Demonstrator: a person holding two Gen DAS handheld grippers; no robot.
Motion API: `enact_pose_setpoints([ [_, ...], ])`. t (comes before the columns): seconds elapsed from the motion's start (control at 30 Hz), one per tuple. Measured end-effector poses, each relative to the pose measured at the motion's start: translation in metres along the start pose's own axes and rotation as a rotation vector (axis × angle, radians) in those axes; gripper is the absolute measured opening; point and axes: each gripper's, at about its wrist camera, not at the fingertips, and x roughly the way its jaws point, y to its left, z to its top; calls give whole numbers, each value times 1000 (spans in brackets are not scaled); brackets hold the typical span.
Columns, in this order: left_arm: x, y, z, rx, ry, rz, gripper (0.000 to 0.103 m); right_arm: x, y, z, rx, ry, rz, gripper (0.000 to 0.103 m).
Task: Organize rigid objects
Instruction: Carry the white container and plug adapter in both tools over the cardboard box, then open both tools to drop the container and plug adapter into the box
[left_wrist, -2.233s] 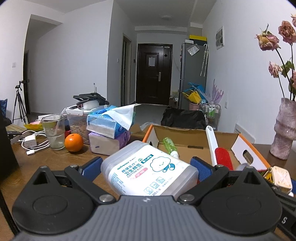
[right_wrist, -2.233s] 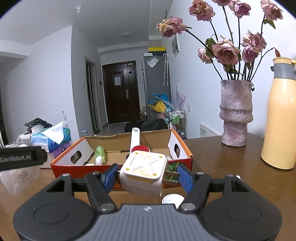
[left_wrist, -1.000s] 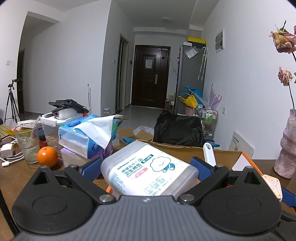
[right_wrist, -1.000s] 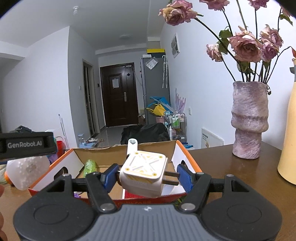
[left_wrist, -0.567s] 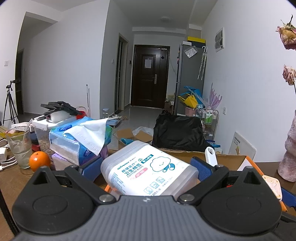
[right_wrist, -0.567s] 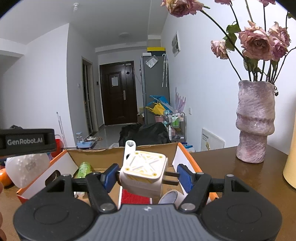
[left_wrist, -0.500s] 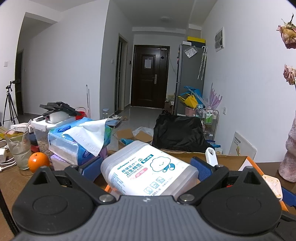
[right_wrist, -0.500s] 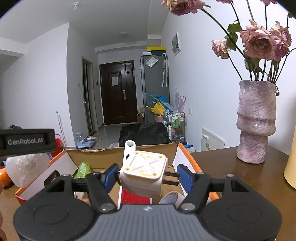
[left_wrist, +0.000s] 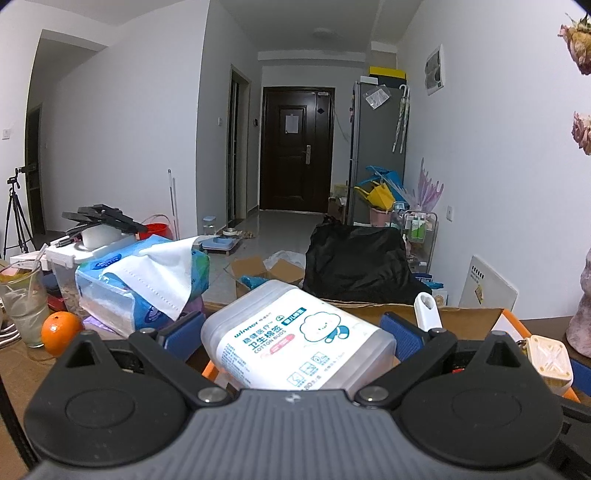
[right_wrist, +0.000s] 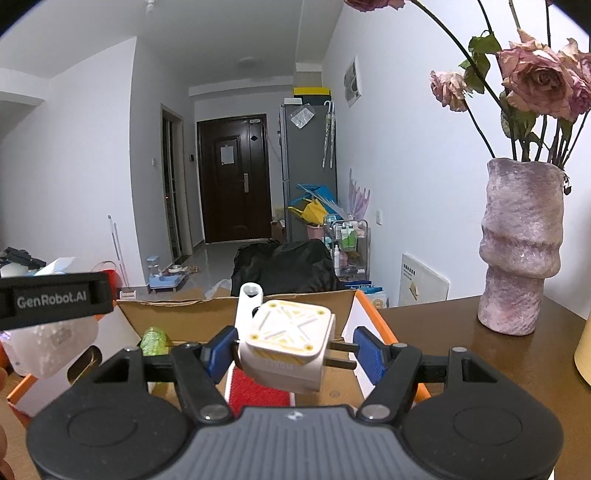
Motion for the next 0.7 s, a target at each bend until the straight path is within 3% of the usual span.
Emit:
enact_pose_setpoints([
  [0.23,9,-4,-1,24,4,3,102,13,-3,4,-4,22,-11,68],
  [0.57,16,1,-1,36,43,-53,103,19,-6,5,-18,69,-4,69],
  [0.7,18,5,-1,27,64,-52,103,17,-7,5,-24,61,-21,96],
])
